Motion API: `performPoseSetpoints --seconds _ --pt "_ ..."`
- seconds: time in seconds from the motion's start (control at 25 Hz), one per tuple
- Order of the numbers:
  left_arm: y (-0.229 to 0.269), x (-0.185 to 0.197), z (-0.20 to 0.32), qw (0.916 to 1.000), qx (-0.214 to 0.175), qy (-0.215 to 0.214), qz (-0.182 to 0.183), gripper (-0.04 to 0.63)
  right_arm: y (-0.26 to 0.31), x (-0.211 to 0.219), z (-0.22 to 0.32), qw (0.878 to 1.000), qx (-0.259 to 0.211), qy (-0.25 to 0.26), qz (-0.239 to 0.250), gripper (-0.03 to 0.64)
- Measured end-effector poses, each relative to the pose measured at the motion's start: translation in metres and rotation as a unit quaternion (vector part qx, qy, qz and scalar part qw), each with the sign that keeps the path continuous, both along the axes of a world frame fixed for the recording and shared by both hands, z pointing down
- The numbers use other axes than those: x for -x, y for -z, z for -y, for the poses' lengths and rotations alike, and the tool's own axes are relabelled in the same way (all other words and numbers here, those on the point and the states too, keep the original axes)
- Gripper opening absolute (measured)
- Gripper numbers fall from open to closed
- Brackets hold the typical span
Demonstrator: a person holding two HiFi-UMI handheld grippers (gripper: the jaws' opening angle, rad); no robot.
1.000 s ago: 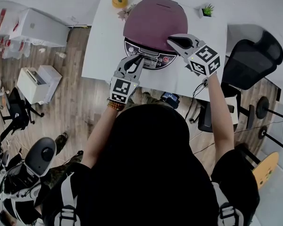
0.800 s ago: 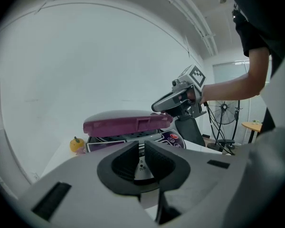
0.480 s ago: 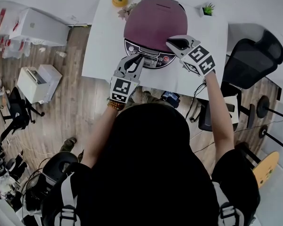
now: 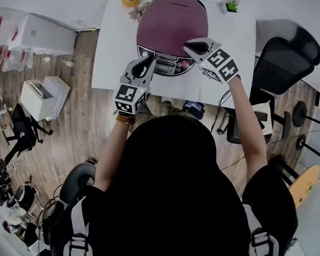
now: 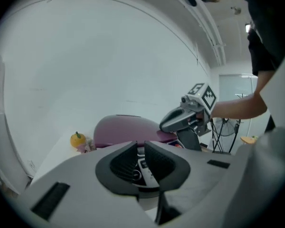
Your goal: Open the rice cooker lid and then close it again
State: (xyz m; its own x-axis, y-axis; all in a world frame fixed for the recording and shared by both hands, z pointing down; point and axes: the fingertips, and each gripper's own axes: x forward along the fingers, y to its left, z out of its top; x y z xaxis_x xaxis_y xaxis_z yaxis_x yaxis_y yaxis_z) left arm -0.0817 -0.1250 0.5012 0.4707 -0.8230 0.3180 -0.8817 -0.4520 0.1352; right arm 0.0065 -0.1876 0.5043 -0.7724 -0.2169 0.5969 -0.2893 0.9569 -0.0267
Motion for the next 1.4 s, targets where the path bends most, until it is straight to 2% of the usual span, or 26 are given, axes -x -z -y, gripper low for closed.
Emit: performPoseSetpoints --seconds 0.08,0.32,0.44,0.56,0.68,0.76,0.92,1.12,1.24,1.4 --pt "0.011 0.017 0.012 0.9999 0.000 0.012 -0.005 0.026 0.000 0.000 0.001 1.000 -0.003 -0.001 -0.004 0.044" --pt "0.028 0.044 0.054 0.9995 0.001 0.000 0.031 0.026 -0.001 -0.002 0.001 1.000 -0.003 -0.017 -0.002 0.044" --pt "0.025 0.036 0.071 0.9977 0.022 -0.047 0.042 0.026 0.000 -0.001 0.002 1.000 0.003 -0.027 -0.008 0.044" --pt "0.017 0.021 0.076 0.9913 0.048 -0.105 0.063 0.026 0.000 0.001 0.002 0.999 0.006 -0.034 -0.020 0.044" --pt "0.012 0.014 0.080 0.9857 0.059 -0.132 0.087 0.026 0.000 0.001 0.002 0.999 0.008 -0.040 -0.033 0.044" --pt "0.008 0.014 0.083 0.9806 0.065 -0.144 0.116 0.026 0.001 0.001 0.003 0.998 0.010 -0.046 -0.039 0.044" --pt "-0.001 0.014 0.083 0.9630 0.092 -0.187 0.171 0.026 0.001 0.001 0.001 0.997 -0.012 -0.034 -0.068 0.044" --pt "-0.004 0.012 0.082 0.9403 0.118 -0.244 0.206 0.025 0.000 0.002 -0.001 0.990 -0.045 -0.012 -0.131 0.044" --pt "-0.005 0.010 0.082 0.9219 0.131 -0.283 0.230 0.026 -0.002 0.001 -0.004 0.984 -0.033 0.013 -0.173 0.044" --pt "-0.005 0.009 0.080 0.8932 0.144 -0.338 0.259 0.025 -0.006 -0.002 -0.007 0.973 -0.004 0.039 -0.226 0.044"
